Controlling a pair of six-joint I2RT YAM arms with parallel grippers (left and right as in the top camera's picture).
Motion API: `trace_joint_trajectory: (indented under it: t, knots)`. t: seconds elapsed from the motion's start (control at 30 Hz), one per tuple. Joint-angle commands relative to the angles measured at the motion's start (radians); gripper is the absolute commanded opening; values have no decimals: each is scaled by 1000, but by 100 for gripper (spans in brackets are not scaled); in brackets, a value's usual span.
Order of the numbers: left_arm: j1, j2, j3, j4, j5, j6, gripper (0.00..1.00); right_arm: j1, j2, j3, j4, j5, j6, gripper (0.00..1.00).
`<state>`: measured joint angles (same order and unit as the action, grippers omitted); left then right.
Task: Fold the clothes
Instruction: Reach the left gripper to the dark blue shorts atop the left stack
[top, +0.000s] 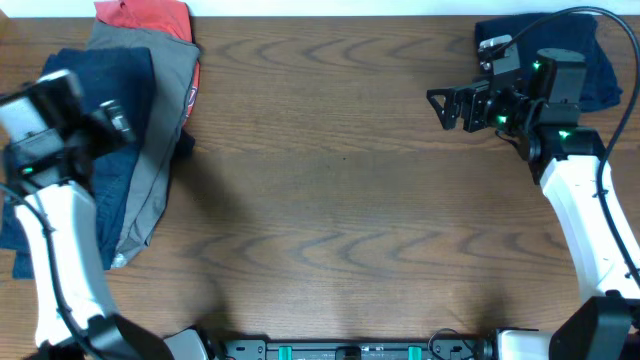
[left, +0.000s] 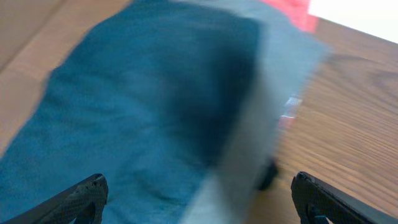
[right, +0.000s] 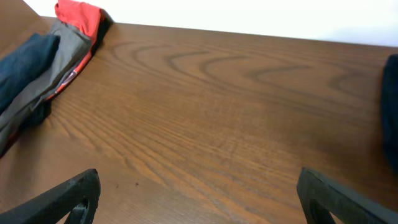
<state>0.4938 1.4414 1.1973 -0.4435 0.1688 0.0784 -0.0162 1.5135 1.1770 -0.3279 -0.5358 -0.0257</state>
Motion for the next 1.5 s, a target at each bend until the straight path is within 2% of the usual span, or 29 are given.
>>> trace_joint_trajectory:
  t: [0.0,0.3,0.47,0.63,0.97,1.33,1.4,1.47]
  knots:
    - [99,56,20,13,-5,-1,95,22,21,21,-1,-13,2,99]
    - [303,204,20,81,-4,2,96,77,30,21,-1,43,-6,98]
    - [340,291,20,158,3,176,96,113,30,20,-13,65,-17,96]
    - [405,356,20,244,4,128,96,145,30,20,-28,103,-17,96]
    - [520,482,20,327,5,130,96,183,30,20,-28,121,-17,94]
    - [532,575,20,356,7,130,95,193,30,20,-26,121,-16,90]
    - [532,575,20,356,7,127,89,197,30,20,-23,121,-16,89]
    - [532,573,20,349,7,126,74,203,30,20,-20,121,-16,88]
